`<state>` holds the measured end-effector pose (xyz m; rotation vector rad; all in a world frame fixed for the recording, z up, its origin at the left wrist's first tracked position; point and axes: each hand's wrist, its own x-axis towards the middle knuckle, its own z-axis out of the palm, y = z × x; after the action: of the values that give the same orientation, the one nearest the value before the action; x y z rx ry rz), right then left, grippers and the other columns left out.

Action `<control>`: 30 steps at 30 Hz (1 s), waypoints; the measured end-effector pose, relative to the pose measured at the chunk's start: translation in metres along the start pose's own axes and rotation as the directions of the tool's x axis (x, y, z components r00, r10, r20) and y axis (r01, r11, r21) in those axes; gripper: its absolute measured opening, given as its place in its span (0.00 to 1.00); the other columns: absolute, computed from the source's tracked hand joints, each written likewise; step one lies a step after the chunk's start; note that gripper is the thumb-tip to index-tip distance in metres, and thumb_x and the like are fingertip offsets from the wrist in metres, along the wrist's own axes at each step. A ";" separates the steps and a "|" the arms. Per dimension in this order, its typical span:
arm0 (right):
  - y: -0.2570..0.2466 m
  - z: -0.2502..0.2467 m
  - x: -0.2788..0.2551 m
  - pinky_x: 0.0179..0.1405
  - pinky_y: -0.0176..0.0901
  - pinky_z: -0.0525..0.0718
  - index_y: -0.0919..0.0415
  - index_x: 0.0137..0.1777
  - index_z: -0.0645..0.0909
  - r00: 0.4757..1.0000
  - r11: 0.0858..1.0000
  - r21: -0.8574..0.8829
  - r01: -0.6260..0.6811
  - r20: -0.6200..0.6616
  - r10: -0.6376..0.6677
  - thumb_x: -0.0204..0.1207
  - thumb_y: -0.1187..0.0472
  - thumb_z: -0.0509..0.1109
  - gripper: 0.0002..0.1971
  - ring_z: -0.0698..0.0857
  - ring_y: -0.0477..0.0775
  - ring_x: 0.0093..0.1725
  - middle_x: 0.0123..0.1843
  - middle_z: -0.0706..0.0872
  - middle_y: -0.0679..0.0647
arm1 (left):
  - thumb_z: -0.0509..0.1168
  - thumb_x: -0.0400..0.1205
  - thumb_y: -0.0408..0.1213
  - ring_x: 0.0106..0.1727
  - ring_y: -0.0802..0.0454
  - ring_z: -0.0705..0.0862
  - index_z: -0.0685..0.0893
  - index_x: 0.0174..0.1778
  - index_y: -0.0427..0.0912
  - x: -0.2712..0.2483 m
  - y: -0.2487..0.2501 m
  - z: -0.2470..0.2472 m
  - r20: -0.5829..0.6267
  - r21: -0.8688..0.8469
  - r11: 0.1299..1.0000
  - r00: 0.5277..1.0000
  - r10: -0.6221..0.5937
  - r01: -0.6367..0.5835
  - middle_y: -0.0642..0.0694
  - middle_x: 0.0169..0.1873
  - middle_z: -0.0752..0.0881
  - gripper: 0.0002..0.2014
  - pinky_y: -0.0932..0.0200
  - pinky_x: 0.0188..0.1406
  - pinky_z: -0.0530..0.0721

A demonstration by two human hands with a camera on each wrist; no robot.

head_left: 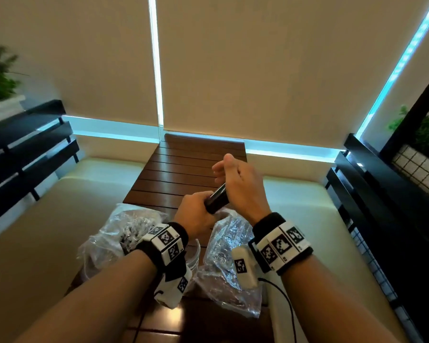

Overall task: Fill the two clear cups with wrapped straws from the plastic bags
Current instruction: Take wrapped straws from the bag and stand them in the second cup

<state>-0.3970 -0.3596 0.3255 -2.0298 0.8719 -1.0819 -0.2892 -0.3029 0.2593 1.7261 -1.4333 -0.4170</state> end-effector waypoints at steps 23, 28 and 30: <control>0.024 0.067 -0.013 0.44 0.49 0.89 0.41 0.64 0.74 0.986 0.997 -0.081 0.004 0.166 0.009 0.62 0.24 0.72 0.34 0.87 0.47 0.45 0.46 0.87 0.44 | 0.64 0.81 0.30 0.35 0.65 0.84 0.84 0.40 0.46 -0.019 -0.042 -0.009 -0.170 -0.072 0.994 0.981 -0.096 0.085 0.55 0.33 0.87 0.07 0.66 0.35 0.84; 0.035 0.080 -0.010 0.41 0.50 0.87 0.57 0.37 0.82 0.971 0.997 -0.081 -0.009 0.236 0.028 0.69 0.44 0.78 0.17 0.86 0.48 0.37 0.35 0.87 0.49 | 0.67 0.78 0.25 0.32 0.69 0.81 0.85 0.40 0.45 -0.019 -0.059 -0.001 -0.137 -0.058 0.991 0.982 -0.128 0.121 0.58 0.31 0.84 0.09 0.73 0.32 0.76; 0.045 0.082 -0.013 0.38 0.48 0.86 0.60 0.36 0.81 0.974 0.995 -0.099 -0.021 0.222 0.043 0.69 0.46 0.78 0.17 0.85 0.50 0.35 0.33 0.86 0.50 | 0.70 0.74 0.29 0.32 0.66 0.84 0.86 0.39 0.42 -0.018 -0.068 0.004 -0.094 -0.017 0.988 0.984 -0.154 0.153 0.56 0.30 0.84 0.04 0.72 0.29 0.77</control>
<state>-0.3421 -0.3537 0.2485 -2.1597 0.8496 -0.7868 -0.2530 -0.2871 0.2006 1.8314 -1.2336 -0.4178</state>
